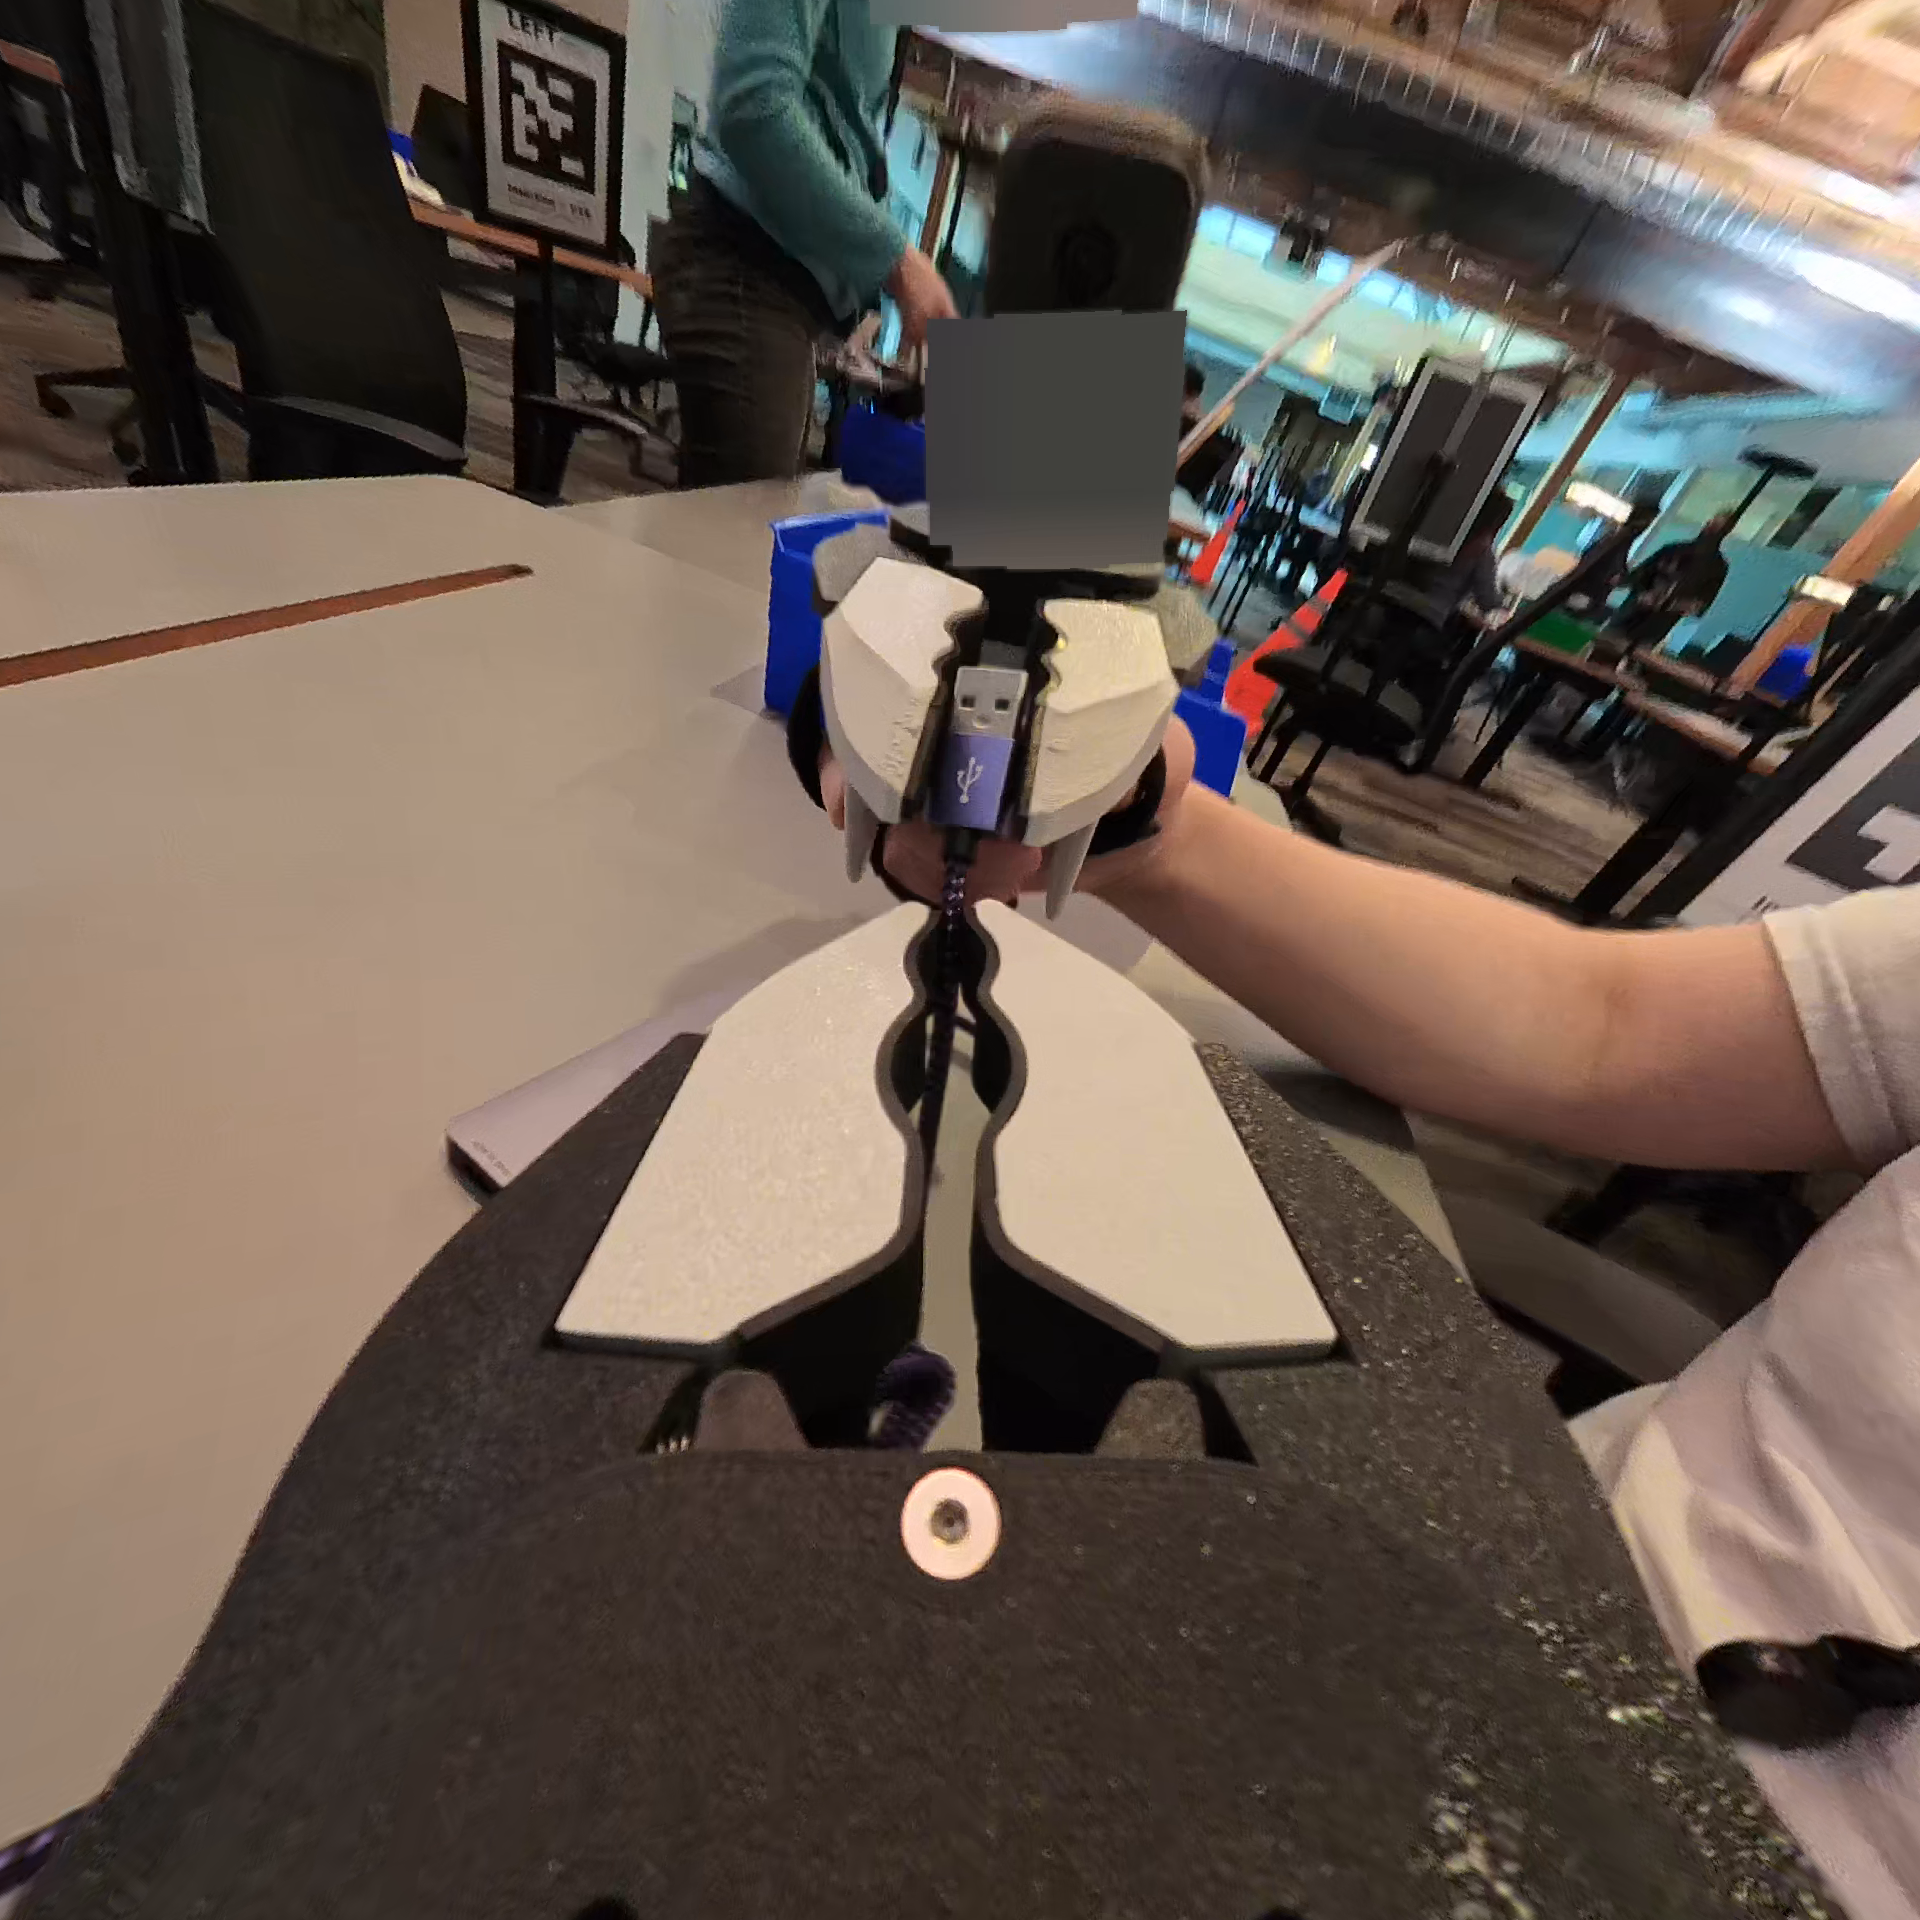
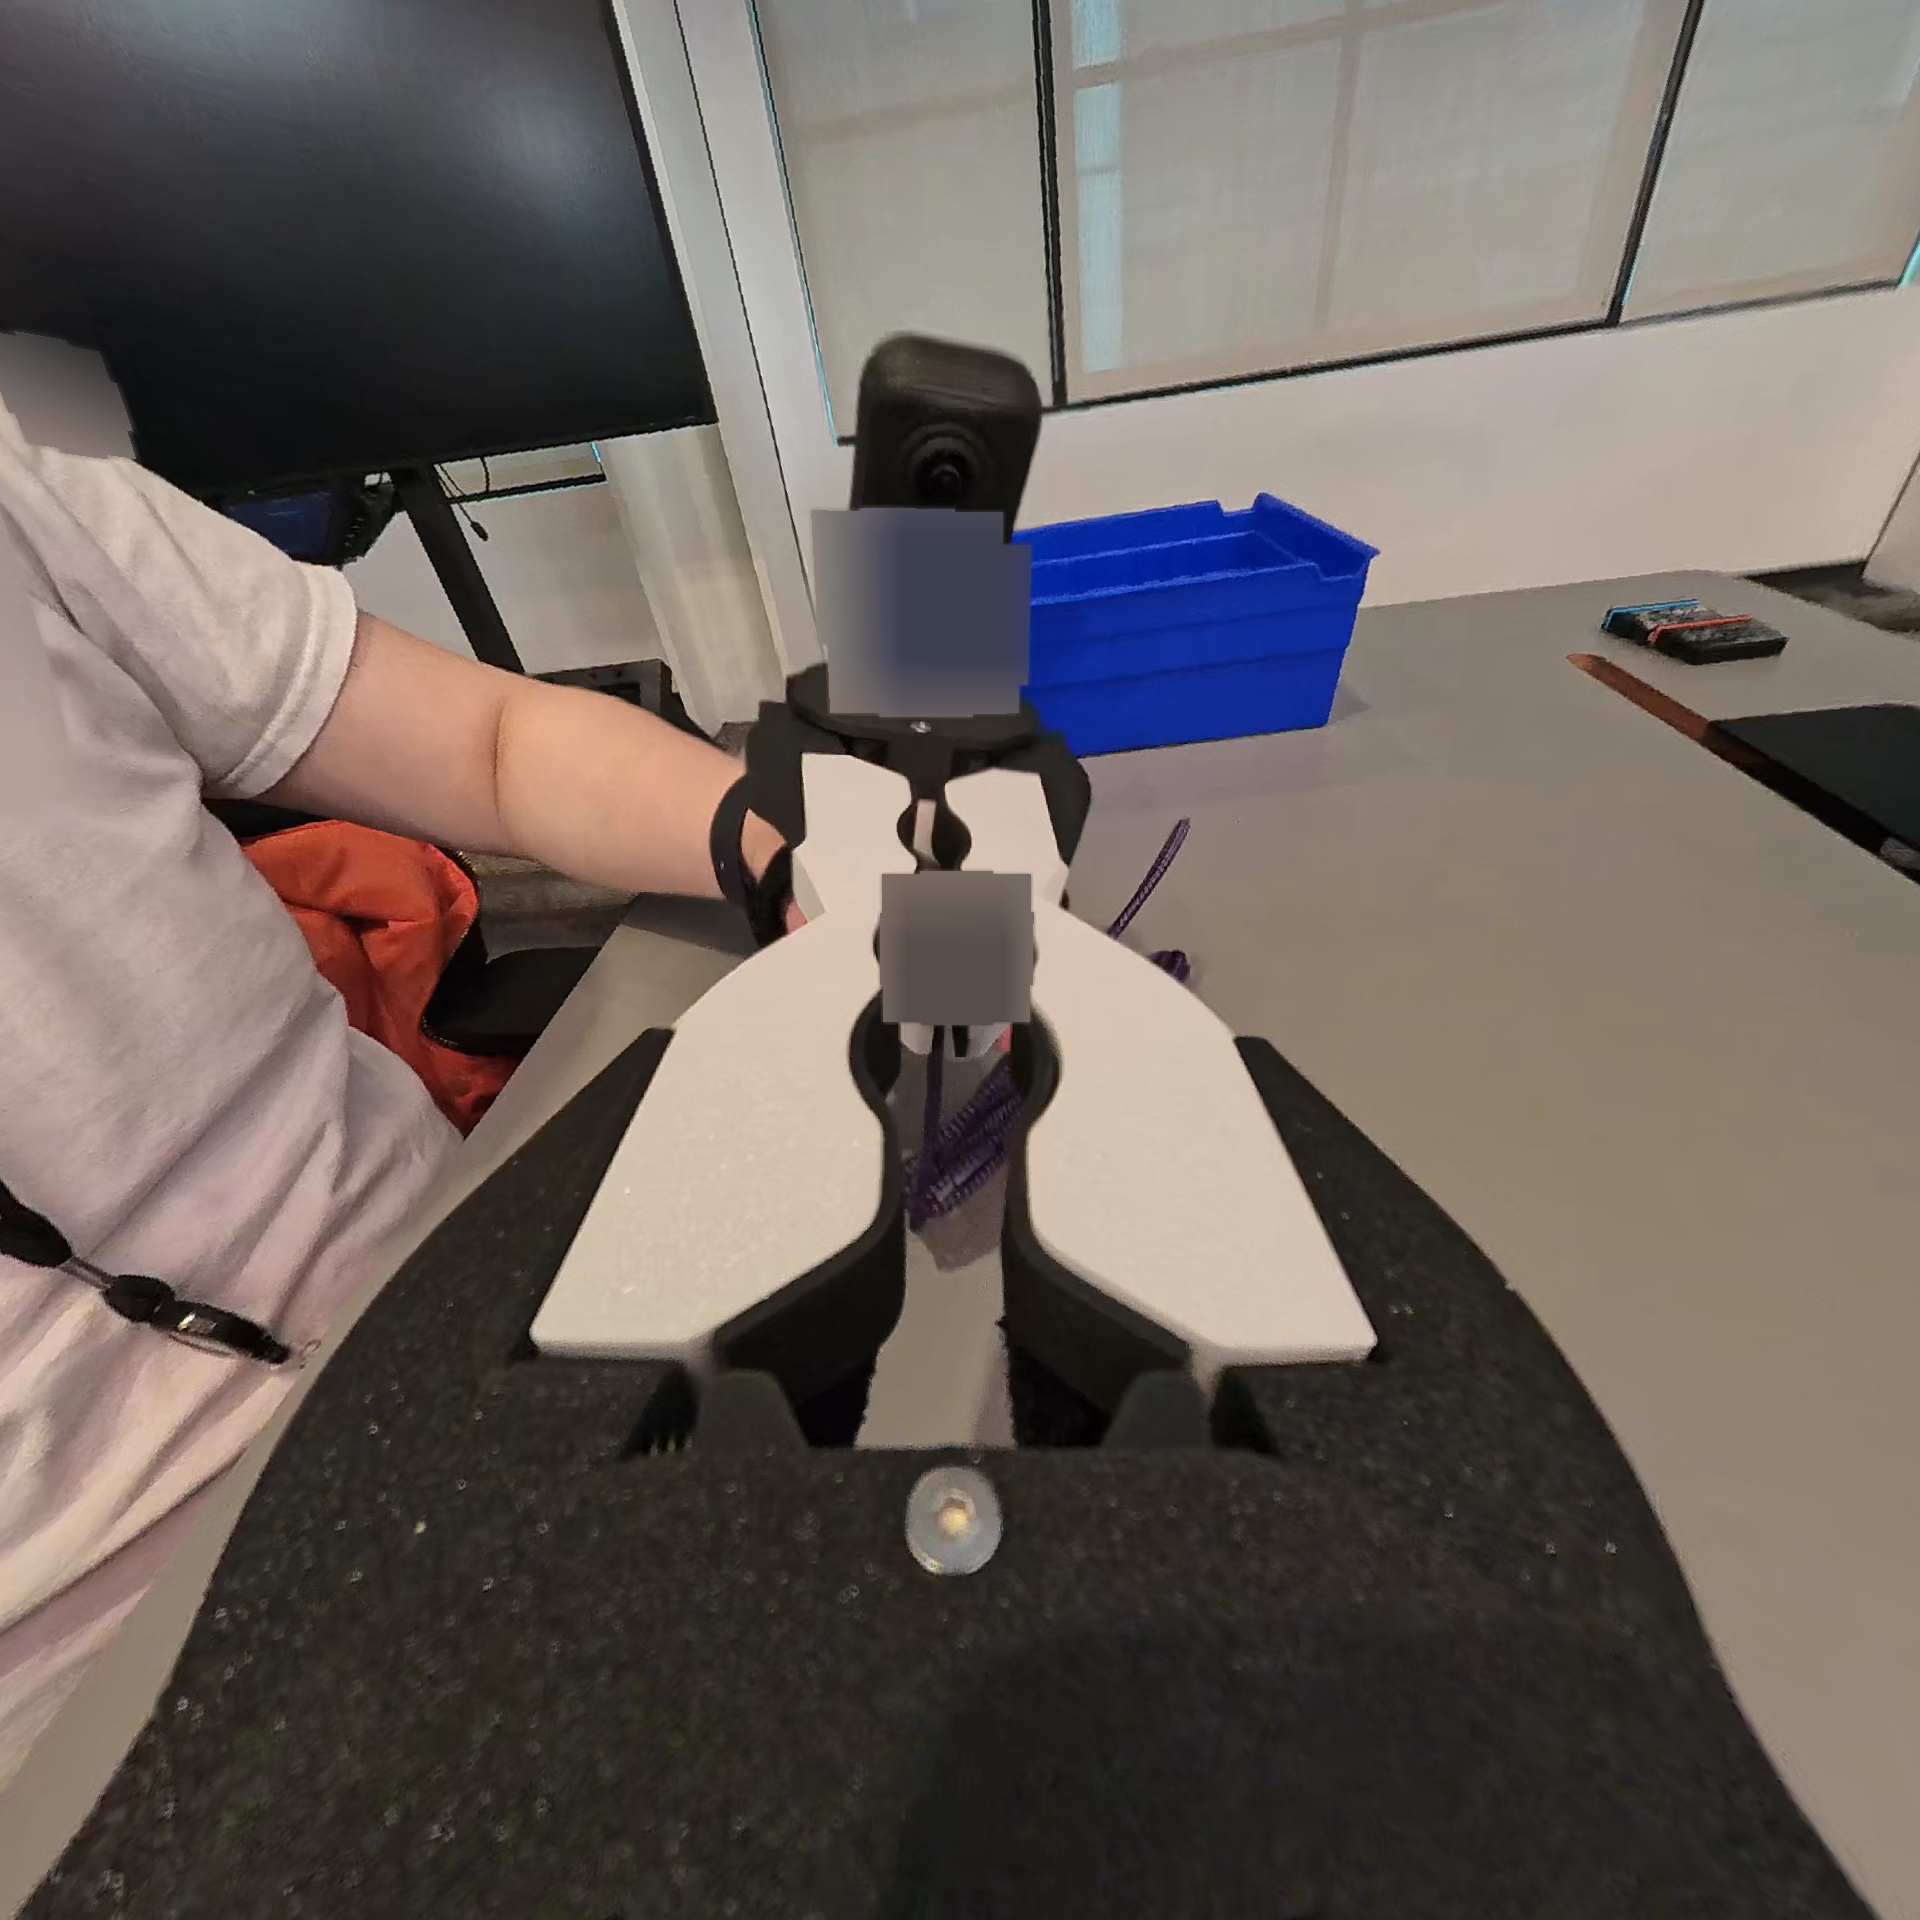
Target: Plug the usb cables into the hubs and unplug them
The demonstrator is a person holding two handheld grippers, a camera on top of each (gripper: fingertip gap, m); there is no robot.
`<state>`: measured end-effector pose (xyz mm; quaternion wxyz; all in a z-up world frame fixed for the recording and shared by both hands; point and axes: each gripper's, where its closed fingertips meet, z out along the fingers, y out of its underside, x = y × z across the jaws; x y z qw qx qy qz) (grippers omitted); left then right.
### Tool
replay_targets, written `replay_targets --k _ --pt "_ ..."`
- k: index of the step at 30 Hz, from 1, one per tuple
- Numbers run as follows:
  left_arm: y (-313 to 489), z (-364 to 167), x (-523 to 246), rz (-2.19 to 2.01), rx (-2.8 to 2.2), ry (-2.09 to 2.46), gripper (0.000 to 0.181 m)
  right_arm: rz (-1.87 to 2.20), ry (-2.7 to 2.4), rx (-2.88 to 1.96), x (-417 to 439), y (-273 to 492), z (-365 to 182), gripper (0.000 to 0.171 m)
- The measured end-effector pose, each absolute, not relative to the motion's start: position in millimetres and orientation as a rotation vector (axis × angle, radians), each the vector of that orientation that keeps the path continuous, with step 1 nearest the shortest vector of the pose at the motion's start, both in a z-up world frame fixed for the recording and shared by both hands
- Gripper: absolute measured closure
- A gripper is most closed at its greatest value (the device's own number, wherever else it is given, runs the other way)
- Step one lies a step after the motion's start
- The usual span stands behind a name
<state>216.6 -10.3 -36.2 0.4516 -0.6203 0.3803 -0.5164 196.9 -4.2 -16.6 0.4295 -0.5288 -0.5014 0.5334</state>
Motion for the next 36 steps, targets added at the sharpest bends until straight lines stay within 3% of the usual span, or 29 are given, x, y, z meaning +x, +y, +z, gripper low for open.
replay_targets --k 10,20,24,30,36 --pt "-15 -57 218 -0.952 -1.684 1.263 0.179 1.007 -1.492 -1.695 224 -4 -32 0.134" --pt "-15 -63 223 -0.854 -1.674 1.306 0.179 1.039 -1.453 -1.957 224 -8 -40 0.144" --pt "-14 -63 225 -0.837 -1.675 1.311 0.179 1.045 -1.474 -1.961 226 -9 -44 0.156" --pt "-17 -60 227 -0.875 -1.66 1.278 0.179 1.033 -1.51 -1.823 228 -12 -39 0.156" --pt "-24 -41 235 -1.084 -1.547 1.146 0.167 1.094 -1.449 -1.584 230 -18 -31 0.157"
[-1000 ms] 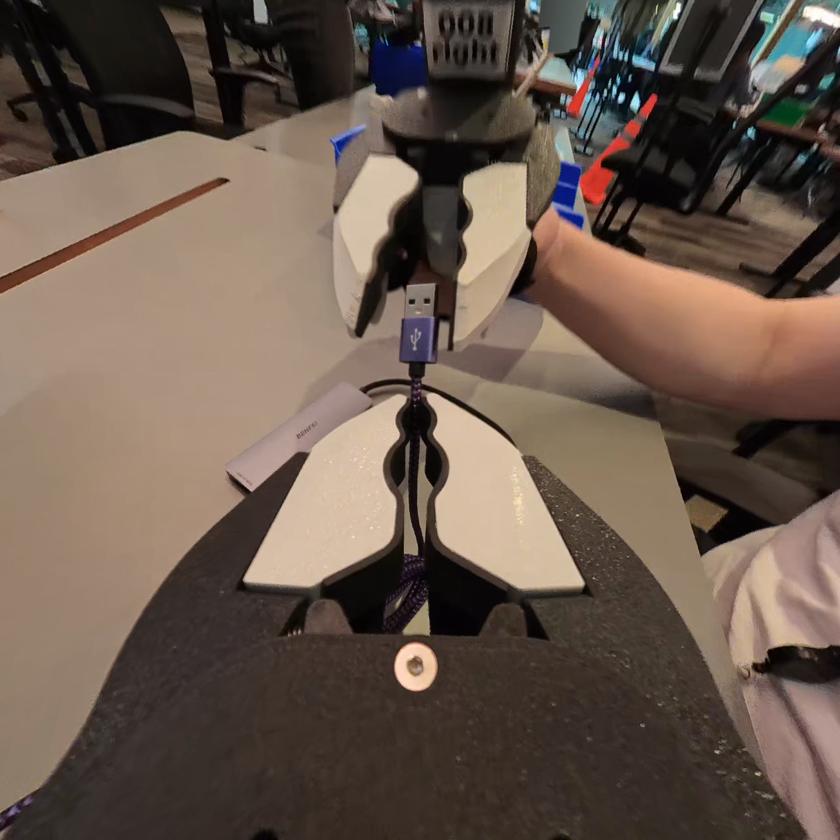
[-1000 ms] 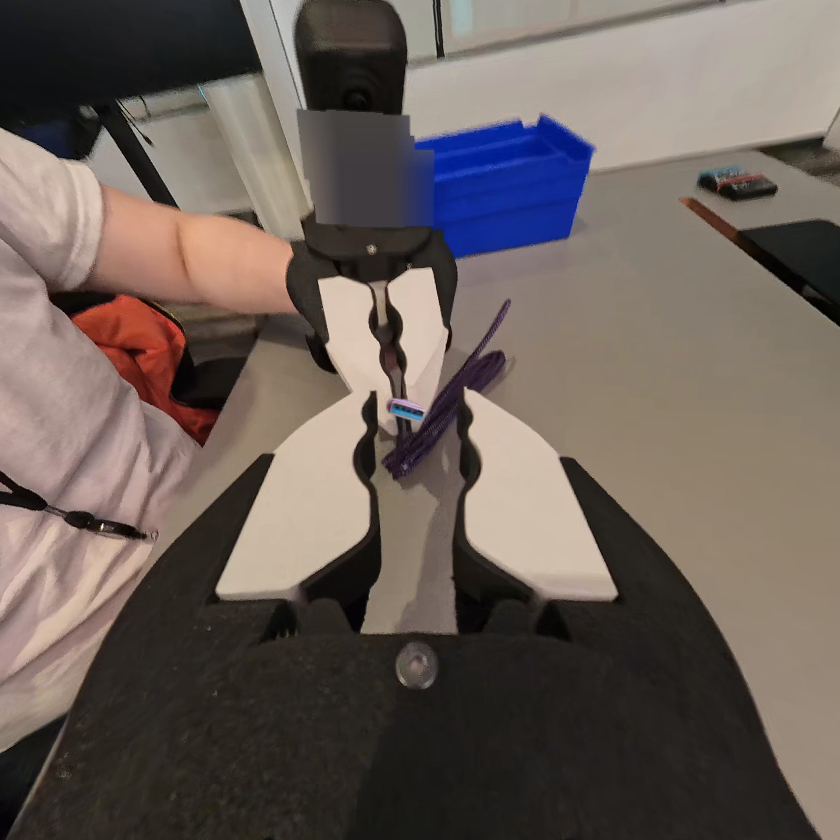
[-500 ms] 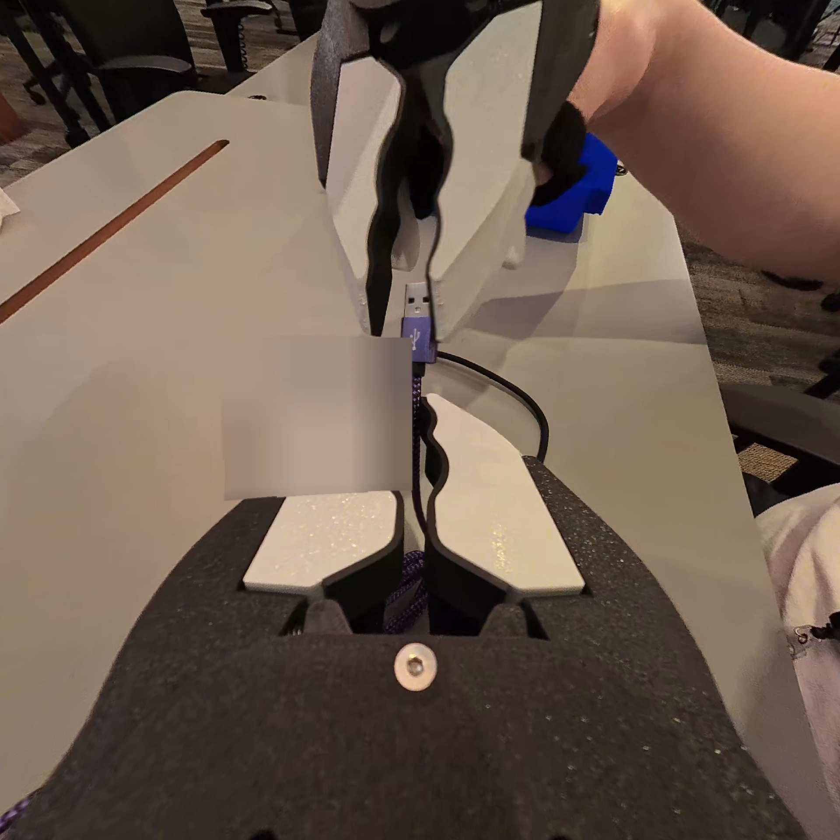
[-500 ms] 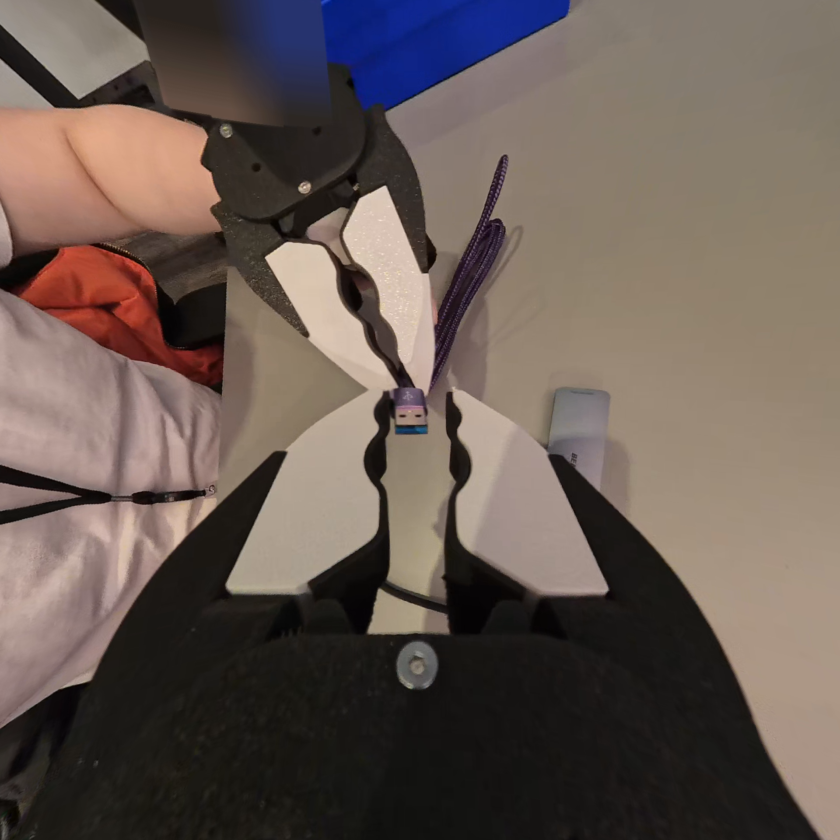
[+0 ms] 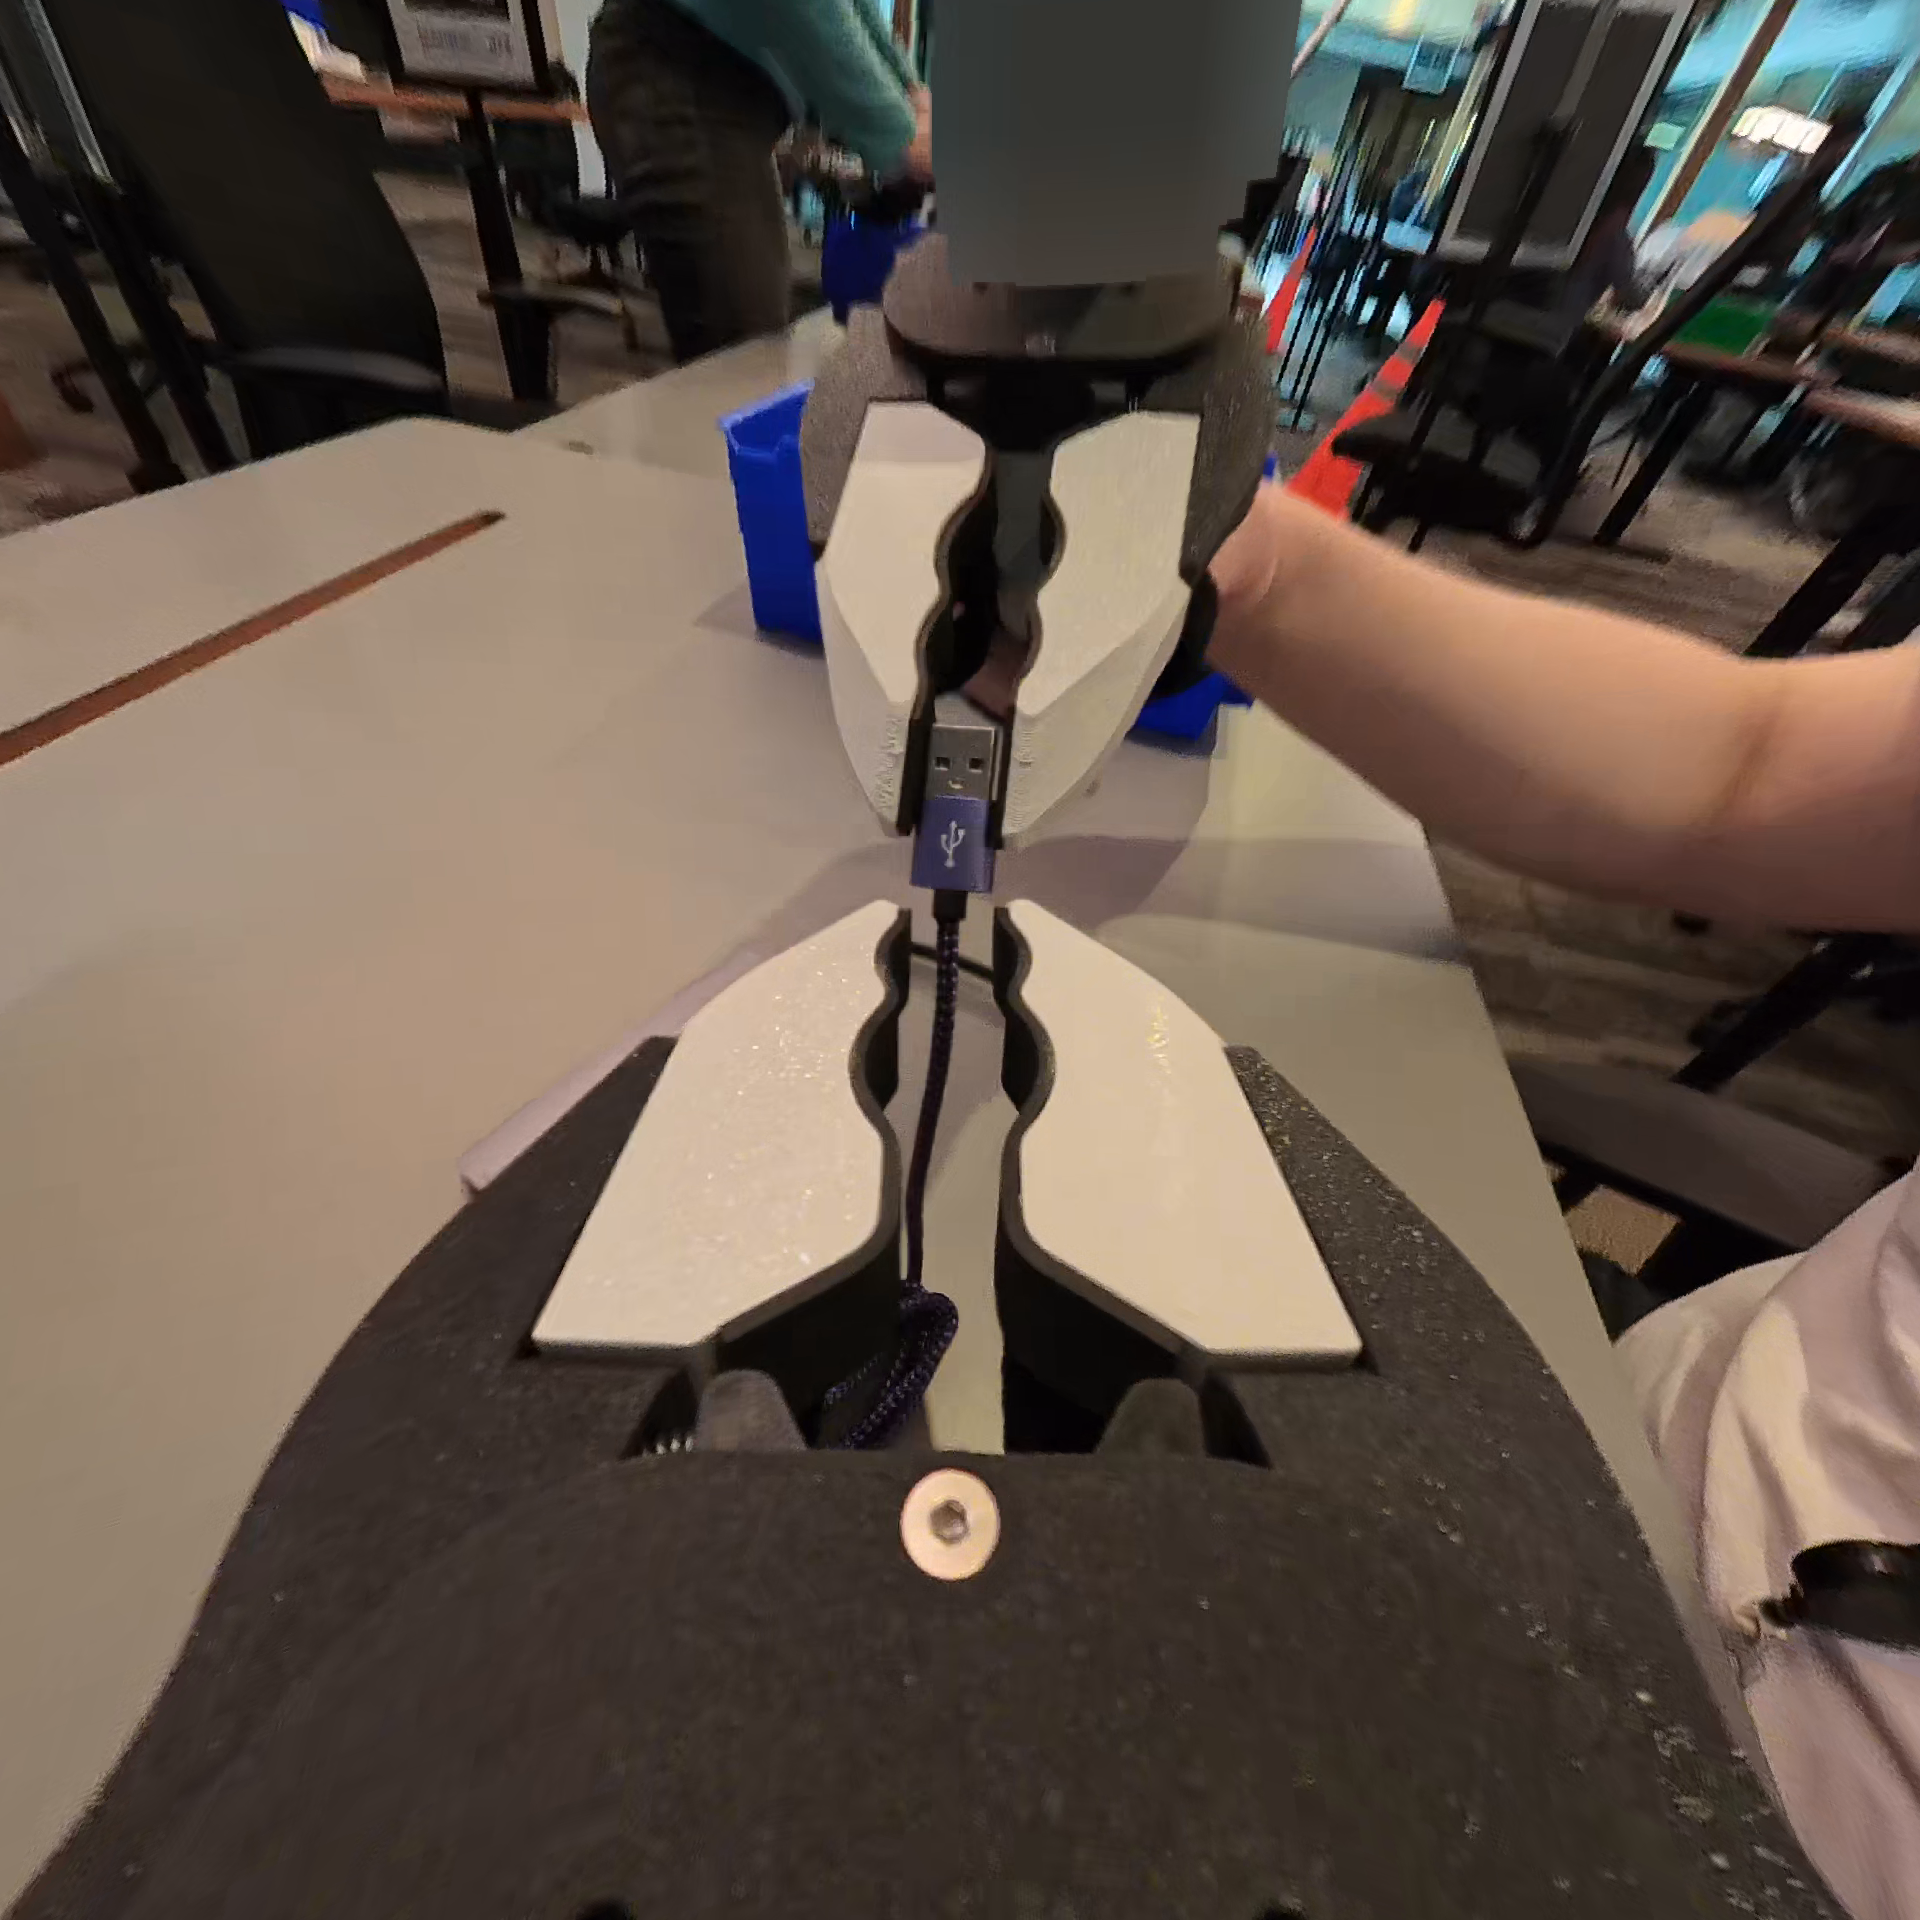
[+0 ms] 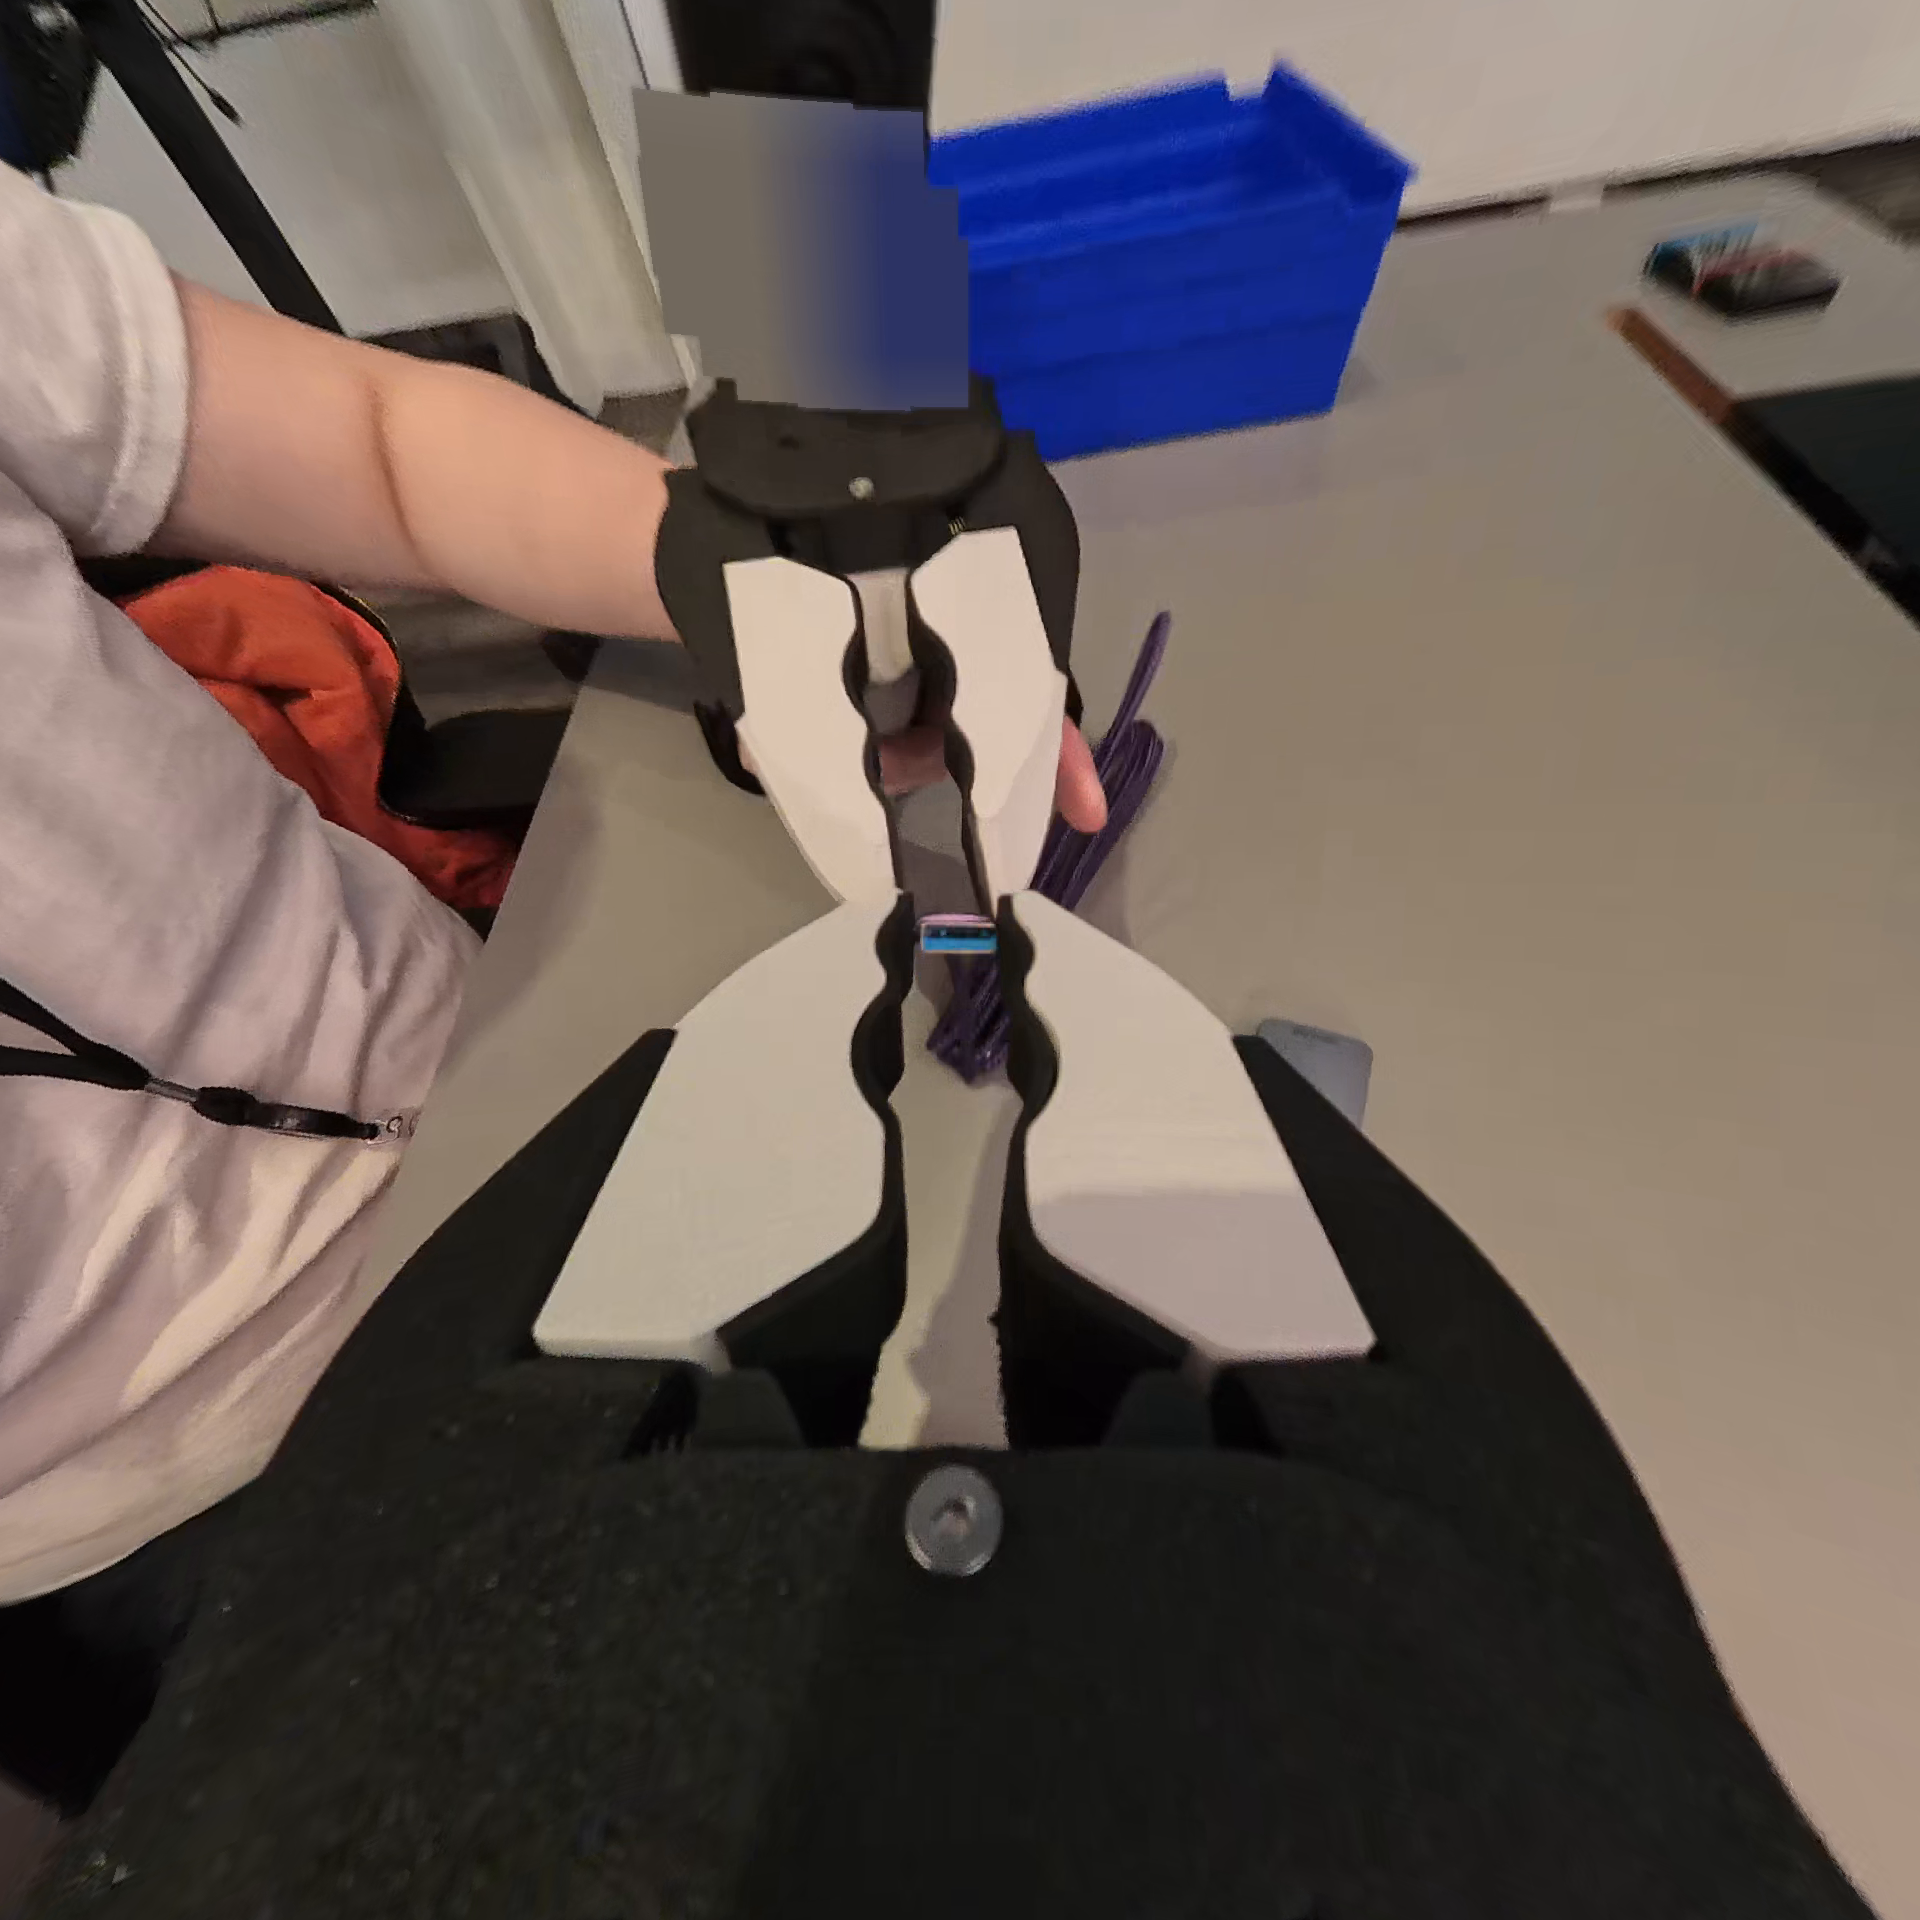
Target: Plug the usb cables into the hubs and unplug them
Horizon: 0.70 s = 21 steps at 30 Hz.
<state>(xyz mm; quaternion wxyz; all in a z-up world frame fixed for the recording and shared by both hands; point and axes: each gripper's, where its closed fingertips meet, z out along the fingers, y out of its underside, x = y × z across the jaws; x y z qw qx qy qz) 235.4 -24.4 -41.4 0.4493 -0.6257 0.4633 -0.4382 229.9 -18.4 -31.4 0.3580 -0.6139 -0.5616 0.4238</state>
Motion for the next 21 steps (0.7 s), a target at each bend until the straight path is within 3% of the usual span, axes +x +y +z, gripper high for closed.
replay_targets --k 10,14,16,21 --pt "-28 -48 249 -1.13 -1.466 1.057 0.163 1.098 -1.438 -1.479 237 -24 -21 0.157" --pt "-36 -41 259 -1.21 -1.392 1.031 0.167 1.135 -1.405 -1.427 237 -26 -10 0.157" --pt "-33 -41 262 -1.199 -1.394 0.994 0.179 1.155 -1.385 -1.414 239 -27 -9 0.157" --pt "-34 -49 262 -1.149 -1.477 1.053 0.179 1.152 -1.372 -1.447 248 -28 -21 0.157"
